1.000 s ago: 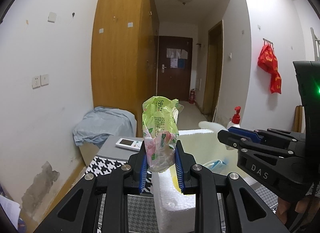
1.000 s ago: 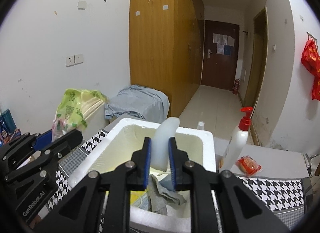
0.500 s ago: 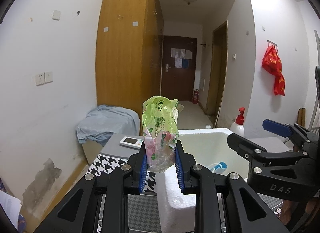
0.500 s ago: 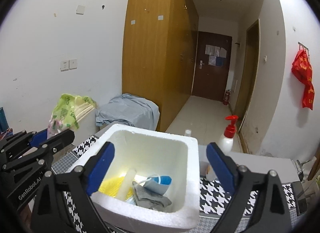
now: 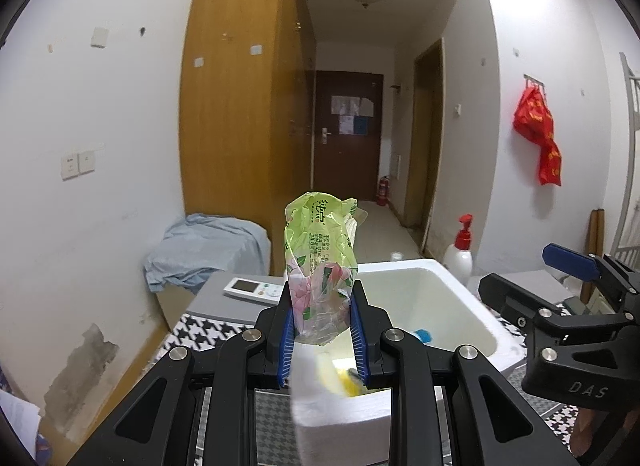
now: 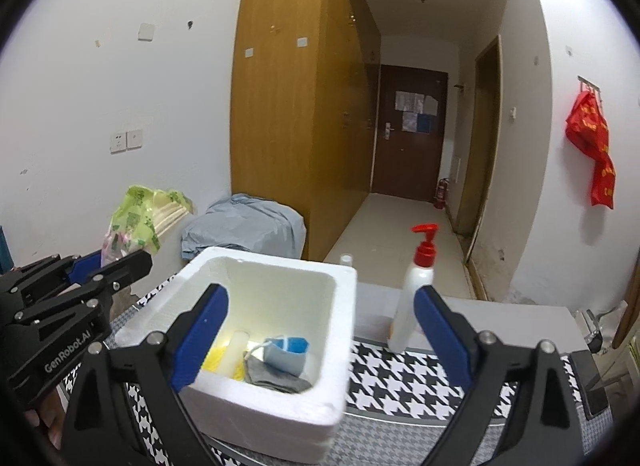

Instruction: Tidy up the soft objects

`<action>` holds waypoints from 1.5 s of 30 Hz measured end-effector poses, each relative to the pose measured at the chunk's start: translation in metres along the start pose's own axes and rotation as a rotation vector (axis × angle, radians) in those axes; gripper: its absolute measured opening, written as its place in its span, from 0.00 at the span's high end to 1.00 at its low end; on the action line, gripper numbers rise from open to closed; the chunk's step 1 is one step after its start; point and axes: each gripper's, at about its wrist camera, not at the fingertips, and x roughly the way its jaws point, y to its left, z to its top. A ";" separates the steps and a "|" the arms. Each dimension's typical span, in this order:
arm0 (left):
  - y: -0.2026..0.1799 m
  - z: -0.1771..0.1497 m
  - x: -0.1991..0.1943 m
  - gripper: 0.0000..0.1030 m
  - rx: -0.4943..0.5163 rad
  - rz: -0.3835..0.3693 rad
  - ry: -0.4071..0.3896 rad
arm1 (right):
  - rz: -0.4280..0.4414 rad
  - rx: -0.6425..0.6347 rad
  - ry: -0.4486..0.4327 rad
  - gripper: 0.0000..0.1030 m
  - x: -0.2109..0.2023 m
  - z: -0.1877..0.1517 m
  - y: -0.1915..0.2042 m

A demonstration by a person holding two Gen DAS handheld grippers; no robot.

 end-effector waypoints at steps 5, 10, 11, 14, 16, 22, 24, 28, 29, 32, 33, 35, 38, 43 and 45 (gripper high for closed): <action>-0.013 0.001 0.004 0.74 0.009 -0.034 0.004 | -0.029 0.024 -0.003 0.06 -0.008 -0.004 -0.016; -0.026 0.002 0.012 0.74 0.018 -0.063 0.016 | -0.066 0.042 -0.005 0.01 -0.015 -0.009 -0.029; -0.029 0.001 0.013 0.74 0.022 -0.069 0.020 | -0.073 0.046 -0.005 0.00 -0.016 -0.010 -0.031; -0.036 0.001 0.019 0.74 0.029 -0.086 0.033 | -0.090 0.066 0.004 0.00 -0.019 -0.015 -0.042; -0.041 0.001 0.023 0.74 0.032 -0.093 0.041 | -0.104 0.083 0.009 0.00 -0.022 -0.018 -0.048; -0.045 0.002 0.031 0.74 0.031 -0.101 0.051 | -0.138 0.110 0.017 0.00 -0.026 -0.024 -0.061; -0.045 0.001 0.032 0.74 0.031 -0.099 0.051 | -0.145 0.111 0.023 0.00 -0.025 -0.025 -0.063; -0.046 0.001 0.035 0.70 0.025 -0.102 0.059 | -0.156 0.111 0.034 0.00 -0.024 -0.029 -0.064; -0.046 0.001 0.035 0.65 0.024 -0.100 0.061 | -0.157 0.111 0.036 0.00 -0.024 -0.030 -0.064; -0.047 0.002 0.035 0.29 0.028 -0.082 0.050 | -0.161 0.113 0.036 0.00 -0.025 -0.031 -0.065; -0.047 0.002 0.034 0.20 0.026 -0.070 0.042 | -0.161 0.113 0.036 0.00 -0.027 -0.032 -0.065; -0.048 0.002 0.031 0.07 0.025 -0.055 0.018 | -0.162 0.111 0.036 0.00 -0.027 -0.032 -0.065; -0.047 0.003 0.026 0.01 0.023 -0.044 -0.002 | -0.166 0.105 0.045 0.00 -0.026 -0.032 -0.065; -0.052 0.002 0.019 0.01 0.042 -0.051 -0.013 | -0.157 0.098 0.039 0.00 -0.029 -0.034 -0.063; -0.054 0.002 0.016 0.01 0.044 -0.054 -0.017 | -0.144 0.100 0.029 0.00 -0.033 -0.035 -0.063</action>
